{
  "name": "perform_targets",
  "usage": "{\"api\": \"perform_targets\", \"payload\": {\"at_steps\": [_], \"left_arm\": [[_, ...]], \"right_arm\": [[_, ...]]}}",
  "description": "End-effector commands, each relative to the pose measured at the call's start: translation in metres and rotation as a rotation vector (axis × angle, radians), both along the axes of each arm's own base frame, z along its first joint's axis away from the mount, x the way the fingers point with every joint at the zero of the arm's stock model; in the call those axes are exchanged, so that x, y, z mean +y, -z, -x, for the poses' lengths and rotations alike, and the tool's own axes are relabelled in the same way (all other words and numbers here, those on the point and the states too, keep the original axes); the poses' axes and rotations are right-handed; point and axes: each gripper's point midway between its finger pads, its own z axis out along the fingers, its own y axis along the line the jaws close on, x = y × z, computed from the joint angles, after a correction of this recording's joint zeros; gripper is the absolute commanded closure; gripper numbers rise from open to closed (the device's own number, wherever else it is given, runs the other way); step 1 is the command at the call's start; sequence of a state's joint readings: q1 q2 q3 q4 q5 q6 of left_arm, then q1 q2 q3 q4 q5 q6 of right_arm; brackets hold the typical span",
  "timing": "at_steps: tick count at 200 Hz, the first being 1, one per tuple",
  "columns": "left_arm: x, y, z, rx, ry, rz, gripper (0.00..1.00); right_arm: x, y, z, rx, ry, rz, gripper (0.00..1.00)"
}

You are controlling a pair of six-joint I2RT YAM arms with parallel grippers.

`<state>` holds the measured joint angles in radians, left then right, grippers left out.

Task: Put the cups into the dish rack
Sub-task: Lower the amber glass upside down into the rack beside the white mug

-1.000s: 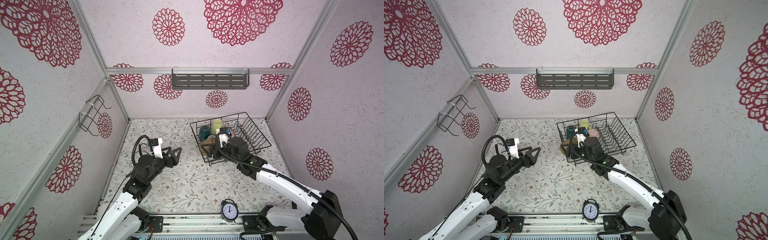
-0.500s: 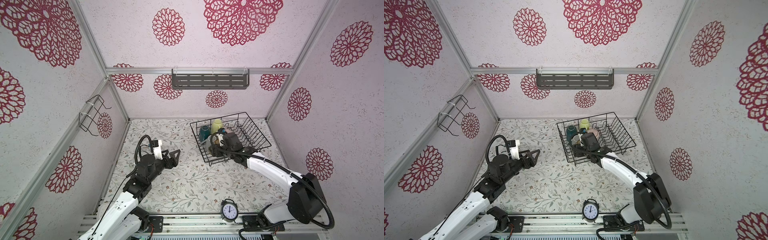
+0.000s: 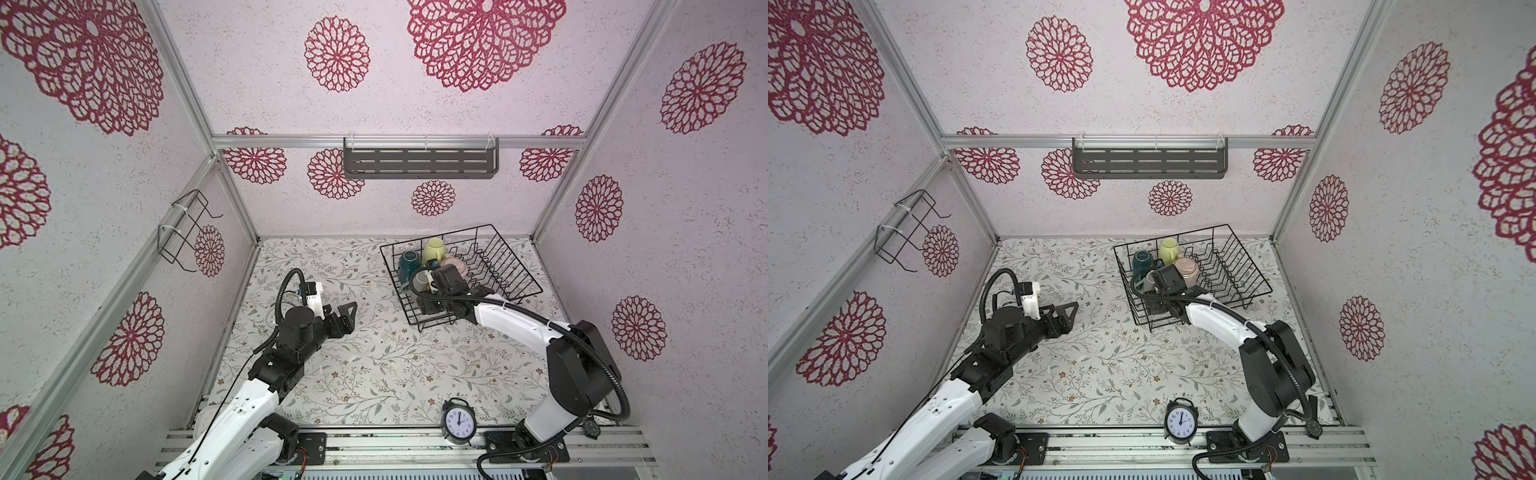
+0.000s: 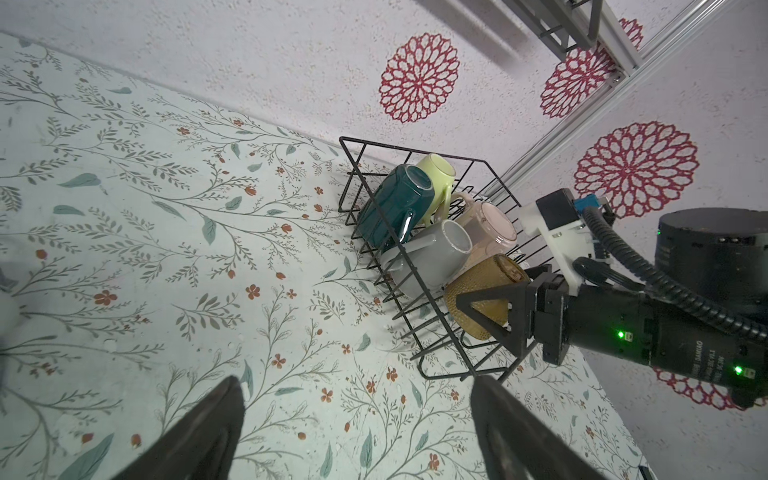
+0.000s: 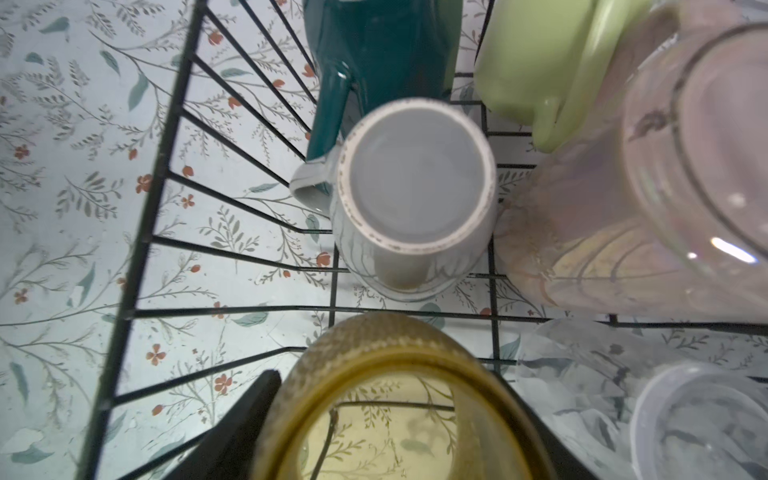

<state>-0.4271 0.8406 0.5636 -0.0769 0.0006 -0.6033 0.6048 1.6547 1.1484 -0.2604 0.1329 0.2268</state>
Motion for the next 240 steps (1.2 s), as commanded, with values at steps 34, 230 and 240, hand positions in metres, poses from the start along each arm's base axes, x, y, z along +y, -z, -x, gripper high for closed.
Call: {"api": "perform_targets", "payload": {"at_steps": [34, 230, 240], "left_arm": [[0.005, -0.006, -0.006, -0.005, -0.029, 0.007, 0.08], [0.008, -0.002, -0.002, 0.002, -0.036, 0.033, 0.06], [0.008, -0.002, -0.001, 0.004, -0.036, 0.032, 0.06]], "right_arm": [[-0.003, -0.002, -0.019, -0.042, 0.036, 0.05, 0.31], [0.0, 0.037, -0.012, 0.009, 0.056, 0.017, 0.22], [0.0, 0.039, -0.012, 0.006, 0.056, 0.018, 0.22]]}}
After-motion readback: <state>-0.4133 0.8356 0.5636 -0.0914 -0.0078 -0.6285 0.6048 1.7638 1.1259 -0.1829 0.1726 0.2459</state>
